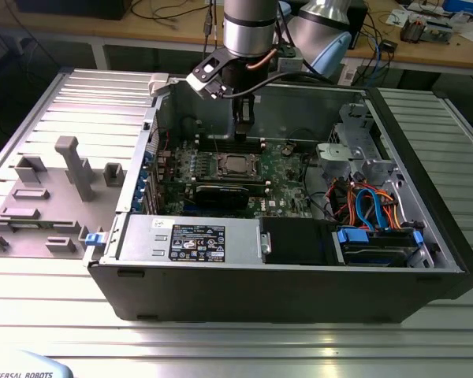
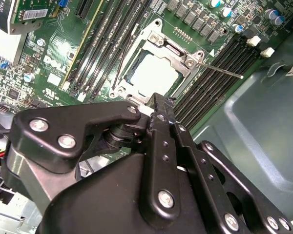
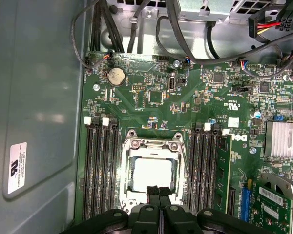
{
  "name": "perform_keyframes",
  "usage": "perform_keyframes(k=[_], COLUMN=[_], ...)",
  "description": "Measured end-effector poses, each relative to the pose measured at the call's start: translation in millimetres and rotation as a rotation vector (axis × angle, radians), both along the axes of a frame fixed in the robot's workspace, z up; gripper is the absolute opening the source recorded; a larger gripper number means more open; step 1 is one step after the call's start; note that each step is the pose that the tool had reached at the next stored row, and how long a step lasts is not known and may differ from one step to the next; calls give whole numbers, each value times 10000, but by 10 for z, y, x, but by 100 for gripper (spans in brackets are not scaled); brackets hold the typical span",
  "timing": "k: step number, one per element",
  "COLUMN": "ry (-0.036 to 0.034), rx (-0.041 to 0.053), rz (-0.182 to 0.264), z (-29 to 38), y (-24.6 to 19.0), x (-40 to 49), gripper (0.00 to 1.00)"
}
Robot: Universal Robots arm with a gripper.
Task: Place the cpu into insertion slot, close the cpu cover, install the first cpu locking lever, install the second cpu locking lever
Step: 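Install the first cpu locking lever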
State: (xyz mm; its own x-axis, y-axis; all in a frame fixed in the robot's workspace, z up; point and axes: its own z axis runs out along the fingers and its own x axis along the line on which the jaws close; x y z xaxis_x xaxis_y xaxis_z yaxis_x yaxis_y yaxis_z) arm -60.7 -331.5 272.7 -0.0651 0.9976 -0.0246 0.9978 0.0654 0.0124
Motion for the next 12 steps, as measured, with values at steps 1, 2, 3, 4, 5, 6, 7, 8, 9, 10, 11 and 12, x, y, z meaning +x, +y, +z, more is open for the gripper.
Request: perform_keyframes(k=[1, 2, 3, 4, 5, 6, 7, 8, 9, 10, 11, 12], ry=[0, 0, 0, 1, 0, 0, 1, 0, 0, 0, 0, 0], rx=[0, 0, 0, 0, -1, 0, 0, 0, -1, -1, -1, -1], rz=[1, 5, 18, 63, 98, 122, 167, 185, 196, 203, 210, 222], z=[0, 0, 0, 0, 0, 0, 0, 0, 0, 0, 0, 0], y=[0, 0, 0, 0, 0, 0, 0, 0, 0, 0, 0, 0], x=[0, 0, 0, 0, 0, 0, 0, 0, 0, 0, 0, 0], gripper=[11, 11, 11, 11, 11, 11, 11, 11, 11, 11, 11, 11])
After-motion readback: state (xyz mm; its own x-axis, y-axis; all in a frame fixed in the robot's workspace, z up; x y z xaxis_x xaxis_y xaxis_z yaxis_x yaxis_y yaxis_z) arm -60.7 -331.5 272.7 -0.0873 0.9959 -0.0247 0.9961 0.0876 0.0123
